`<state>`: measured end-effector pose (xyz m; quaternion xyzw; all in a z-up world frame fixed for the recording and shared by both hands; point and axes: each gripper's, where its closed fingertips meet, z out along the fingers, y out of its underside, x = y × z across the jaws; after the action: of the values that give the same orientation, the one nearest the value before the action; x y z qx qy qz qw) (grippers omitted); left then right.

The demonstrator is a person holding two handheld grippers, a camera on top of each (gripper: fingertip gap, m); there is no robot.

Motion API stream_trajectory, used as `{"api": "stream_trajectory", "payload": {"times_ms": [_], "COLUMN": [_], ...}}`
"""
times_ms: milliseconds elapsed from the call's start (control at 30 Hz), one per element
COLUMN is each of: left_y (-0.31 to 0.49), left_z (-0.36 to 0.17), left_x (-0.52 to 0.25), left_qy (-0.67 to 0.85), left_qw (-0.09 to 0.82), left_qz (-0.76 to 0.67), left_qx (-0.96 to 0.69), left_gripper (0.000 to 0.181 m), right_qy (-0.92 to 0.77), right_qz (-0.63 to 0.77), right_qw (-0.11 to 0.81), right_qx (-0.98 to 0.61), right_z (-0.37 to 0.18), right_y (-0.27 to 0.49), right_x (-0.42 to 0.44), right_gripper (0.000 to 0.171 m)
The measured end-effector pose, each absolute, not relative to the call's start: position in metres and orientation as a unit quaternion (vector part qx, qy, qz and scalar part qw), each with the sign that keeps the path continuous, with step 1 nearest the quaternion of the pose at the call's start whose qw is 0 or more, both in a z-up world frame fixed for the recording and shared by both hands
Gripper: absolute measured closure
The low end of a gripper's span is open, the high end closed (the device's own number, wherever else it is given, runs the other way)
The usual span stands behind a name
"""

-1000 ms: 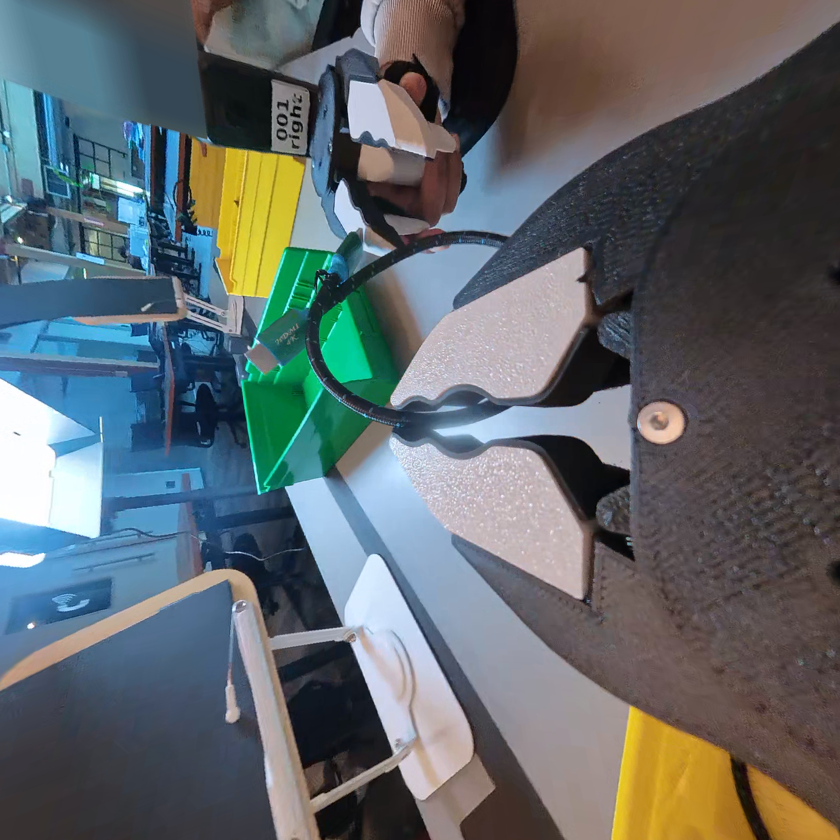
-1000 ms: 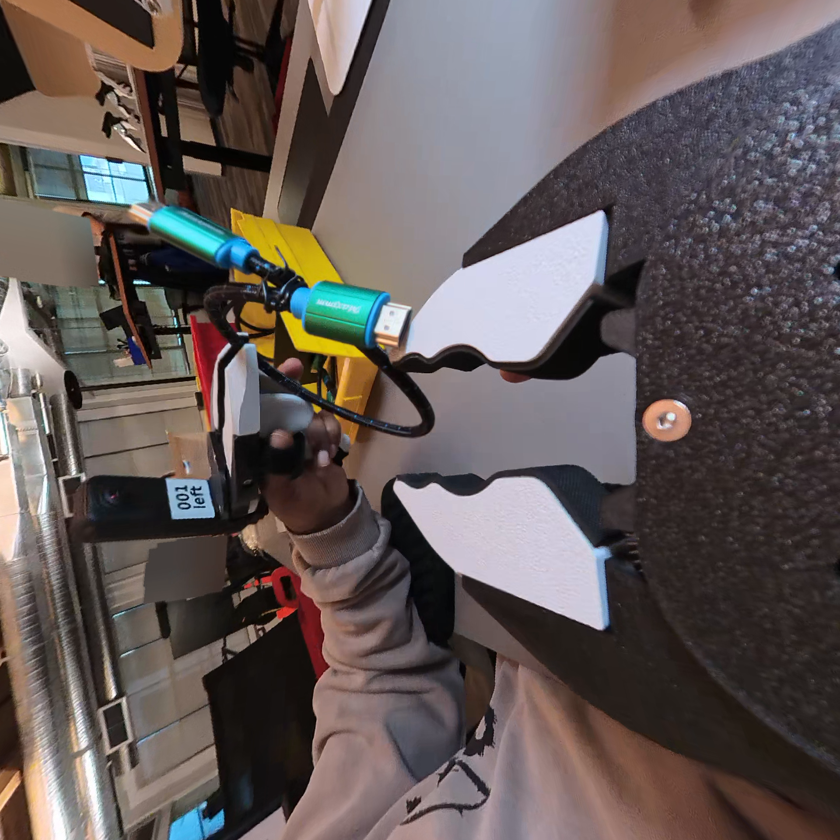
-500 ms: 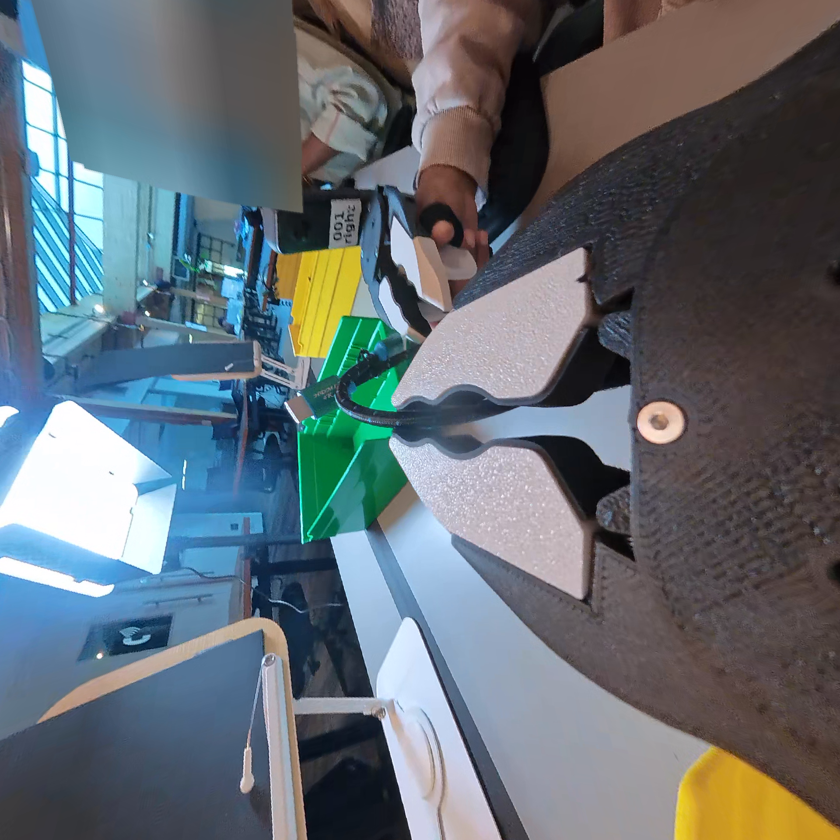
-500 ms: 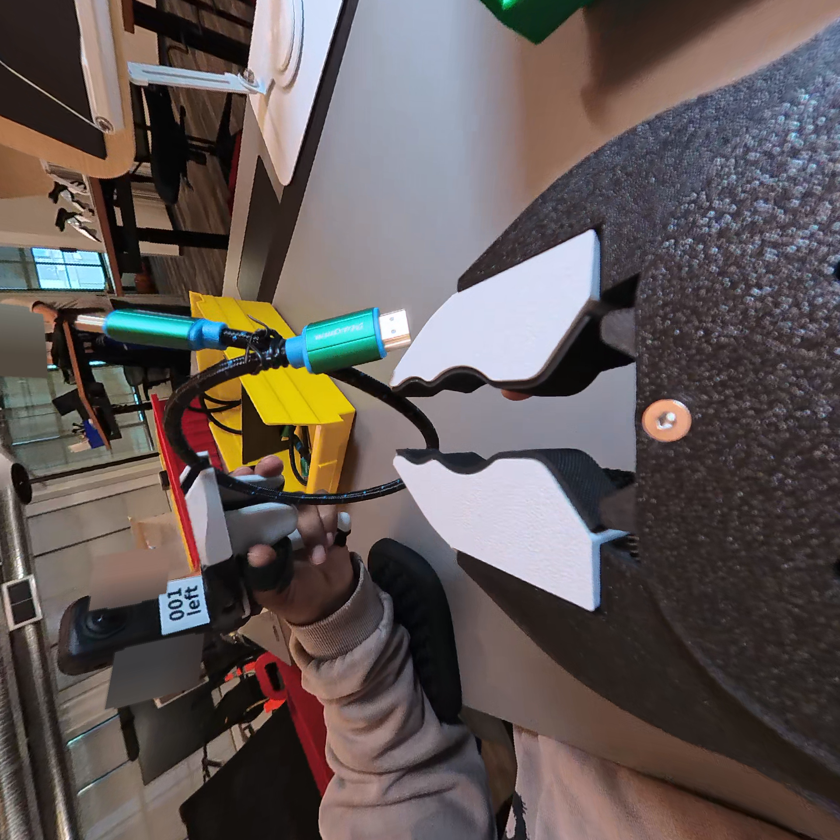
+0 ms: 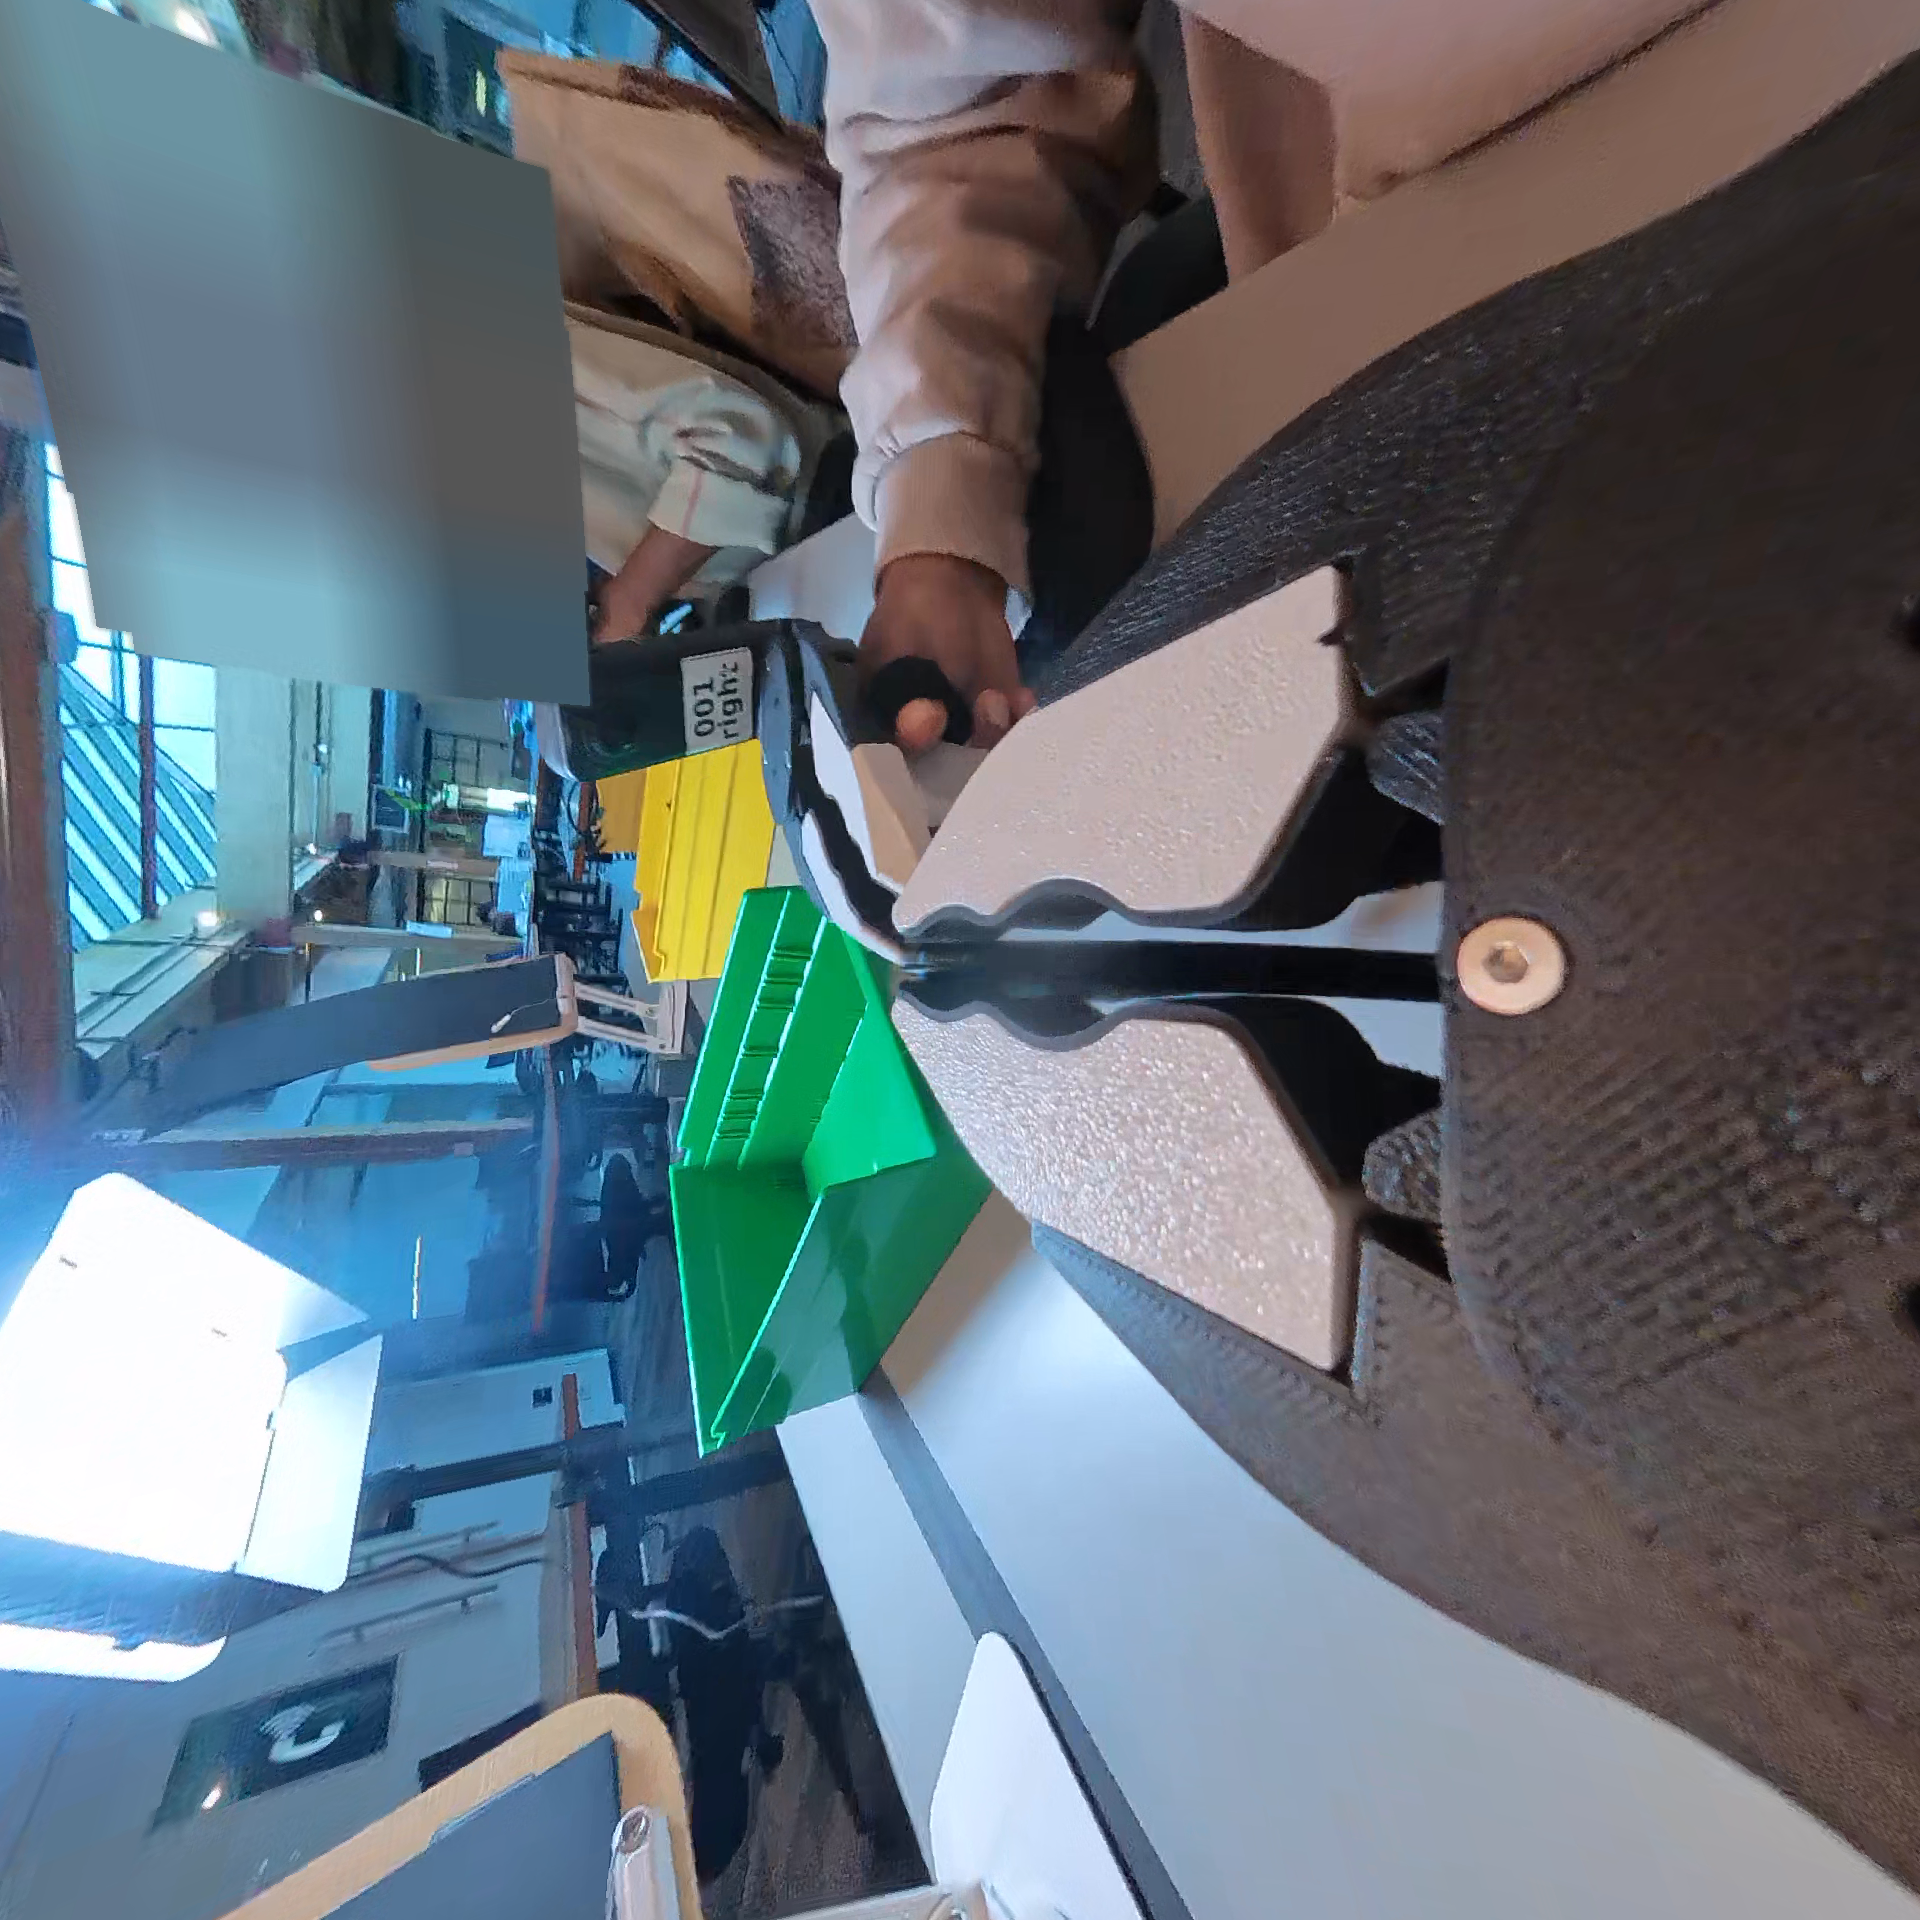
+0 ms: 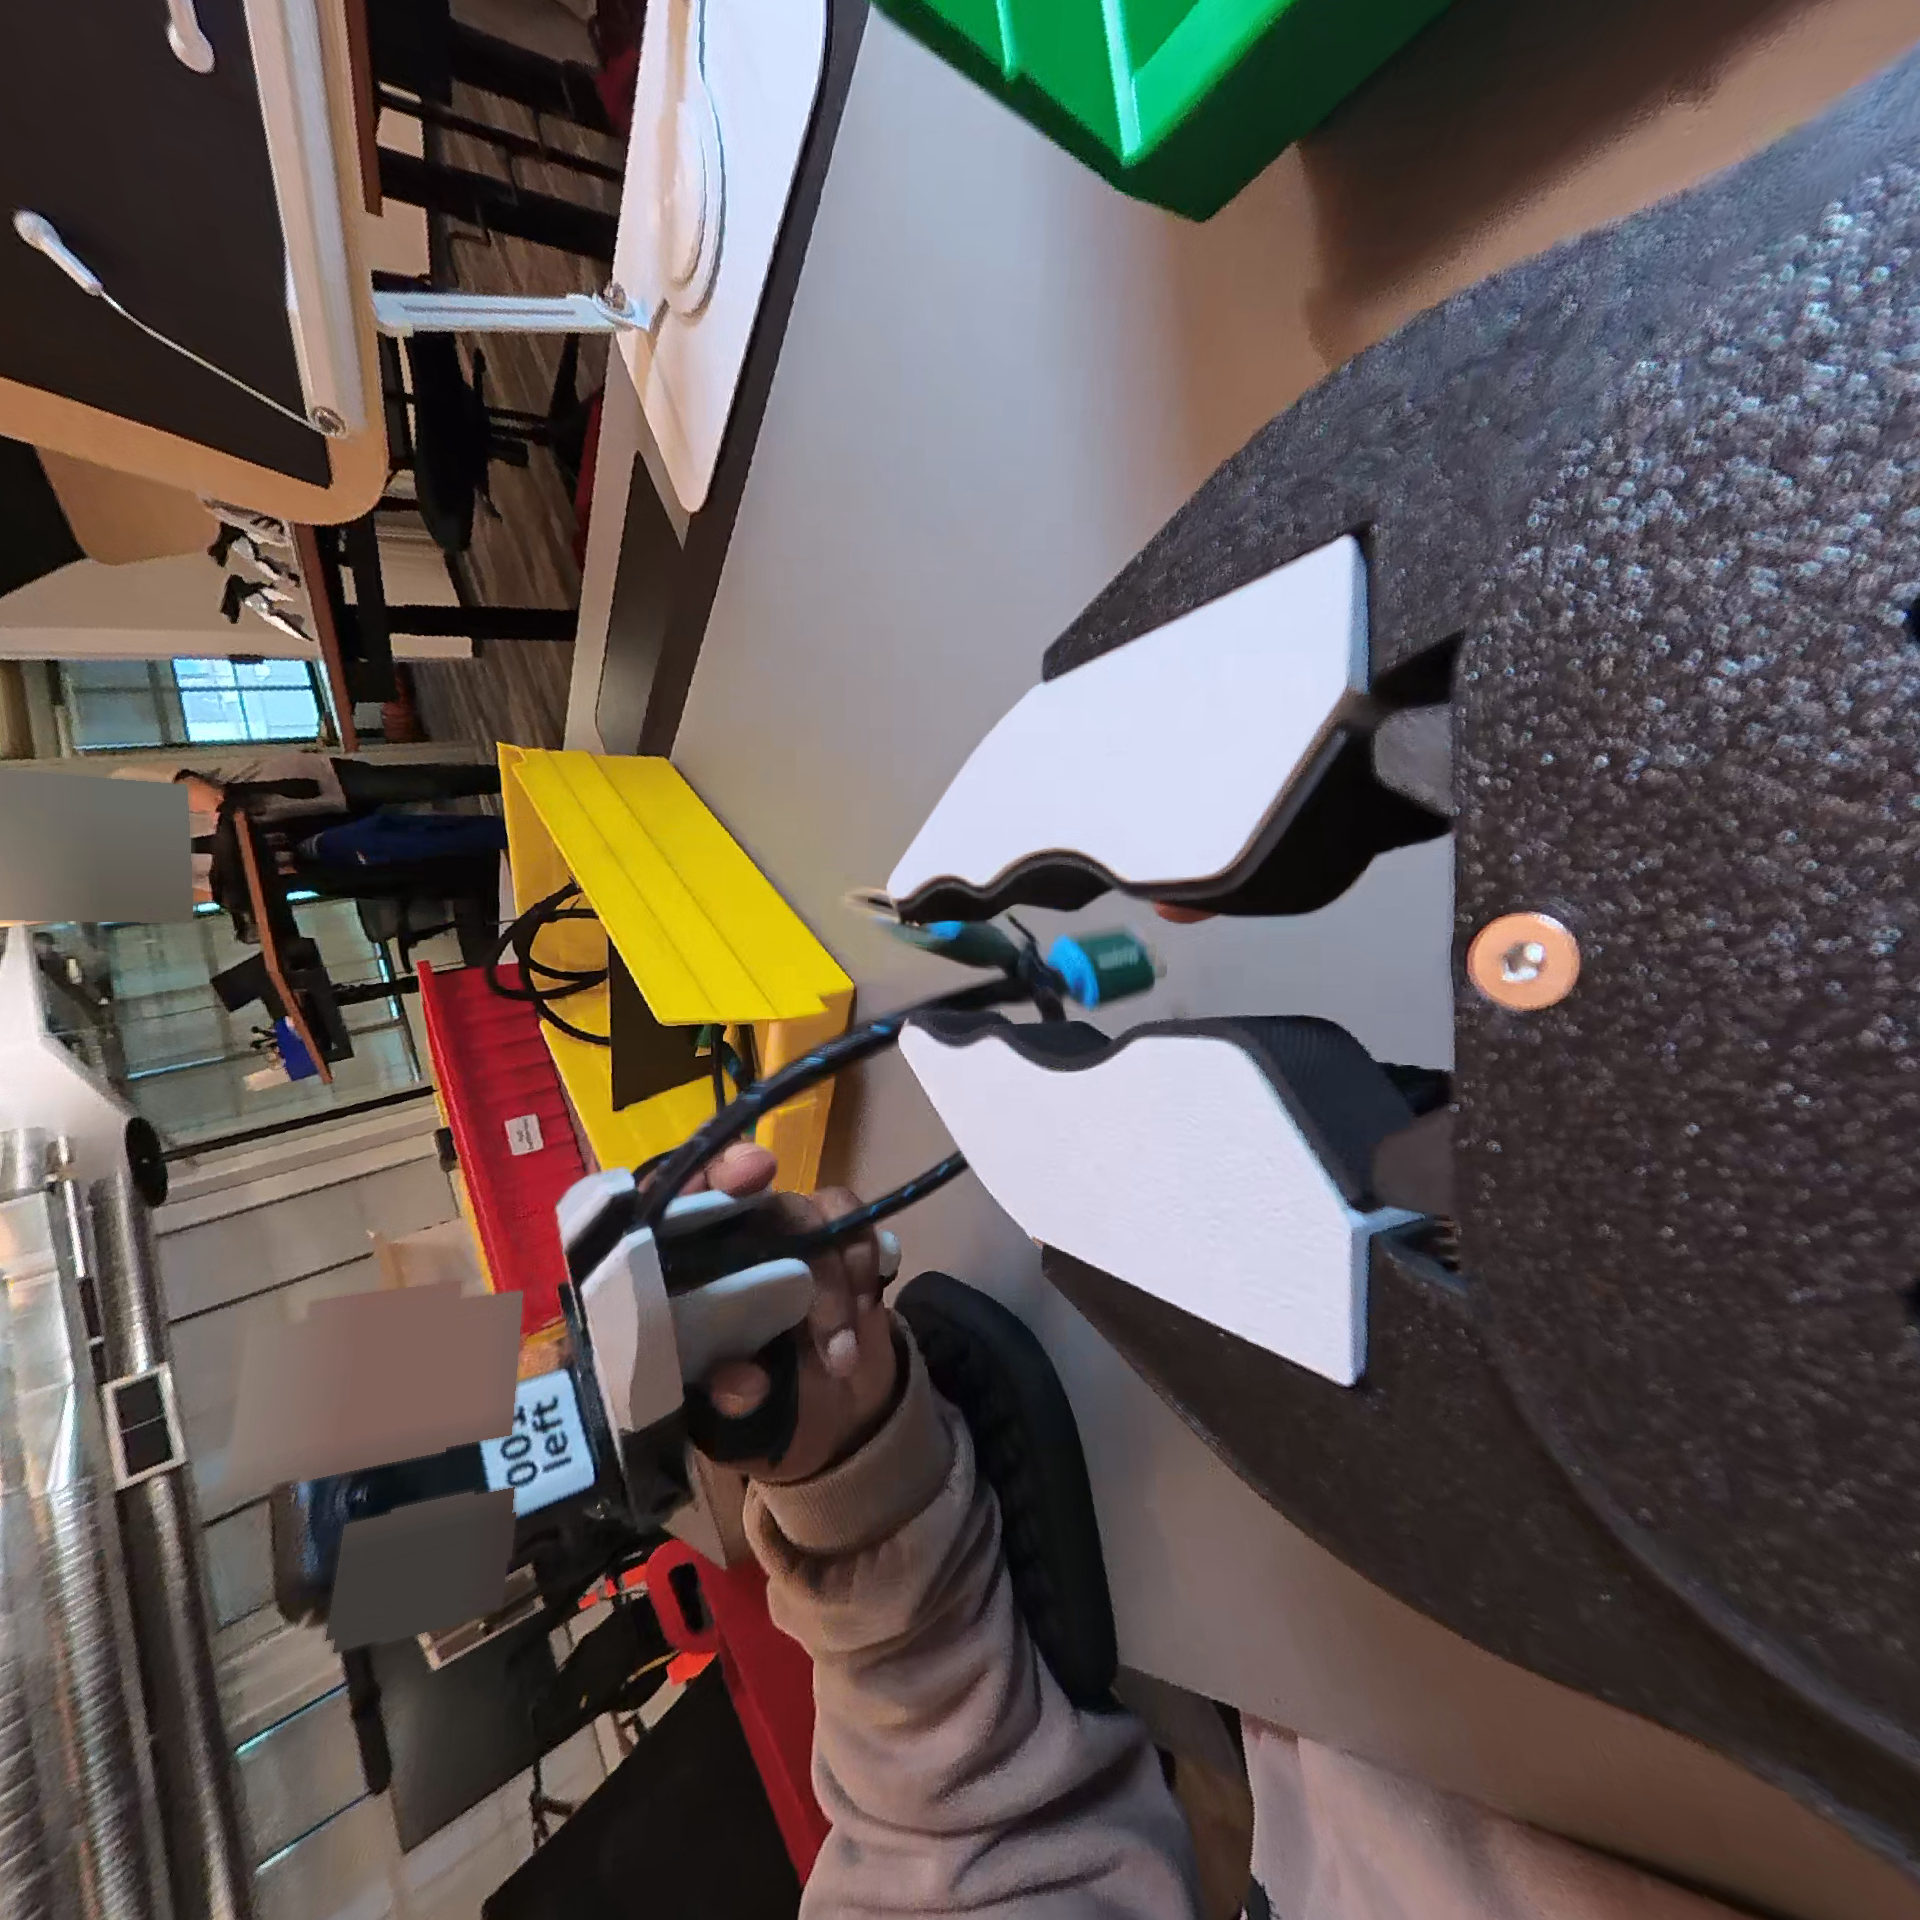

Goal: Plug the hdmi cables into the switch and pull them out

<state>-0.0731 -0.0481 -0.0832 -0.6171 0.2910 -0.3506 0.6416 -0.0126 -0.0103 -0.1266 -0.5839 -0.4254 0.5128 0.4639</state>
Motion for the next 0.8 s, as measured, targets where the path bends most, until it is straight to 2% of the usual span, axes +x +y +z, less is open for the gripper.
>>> {"api": "stream_trajectory", "payload": {"times_ms": [133,233,300,367,400,467,567,633,700,733,800], "left_y": [-0.052,-0.063,-0.077,-0.095,-0.100,-0.109,-0.105,-0.097,-0.084,-0.069,-0.034], "left_z": [-0.074,-0.053,-0.044,-0.044,-0.047,-0.050,-0.048,-0.034,-0.015,-0.010,-0.013], "left_x": [-0.071,-0.077,-0.073,-0.062,-0.057,-0.047,-0.055,-0.081,-0.122,-0.150,-0.218], "left_qy": [0.296,0.291,0.305,0.333,0.344,0.365,0.374,0.354,0.305,0.268,0.193], "left_qw": [0.663,0.680,0.669,0.640,0.632,0.614,0.631,0.657,0.678,0.690,0.702], "left_qz": [-0.331,-0.357,-0.402,-0.453,-0.463,-0.479,-0.442,-0.414,-0.395,-0.360,-0.233], "left_qx": [-0.603,-0.571,-0.546,-0.523,-0.517,-0.510,-0.516,-0.522,-0.540,-0.568,-0.644], "left_gripper": [0.174,0.174,0.174,0.174,0.174,0.174,0.179,0.169,0.160,0.161,0.161], "right_qy": [-0.446,-0.497,-0.538,-0.564,-0.575,-0.619,-0.638,-0.636,-0.627,-0.623,-0.614], "right_qz": [0.478,0.420,0.394,0.380,0.381,0.392,0.376,0.371,0.375,0.376,0.375], "right_qw": [0.494,0.518,0.500,0.493,0.492,0.478,0.481,0.480,0.478,0.477,0.485], "right_qx": [-0.573,-0.555,-0.552,-0.543,-0.531,-0.484,-0.469,-0.478,-0.488,-0.493,-0.497], "right_z": [-0.123,-0.127,-0.138,-0.146,-0.147,-0.149,-0.143,-0.141,-0.140,-0.140,-0.137], "right_y": [-0.008,-0.014,-0.025,-0.035,-0.042,-0.064,-0.069,-0.064,-0.057,-0.053,-0.045], "right_x": [-0.008,-0.010,-0.017,-0.026,-0.030,-0.032,-0.028,-0.021,-0.014,-0.011,-0.007], "right_gripper": [0.141,0.120,0.105,0.101,0.110,0.155,0.157,0.157,0.157,0.157,0.157]}}
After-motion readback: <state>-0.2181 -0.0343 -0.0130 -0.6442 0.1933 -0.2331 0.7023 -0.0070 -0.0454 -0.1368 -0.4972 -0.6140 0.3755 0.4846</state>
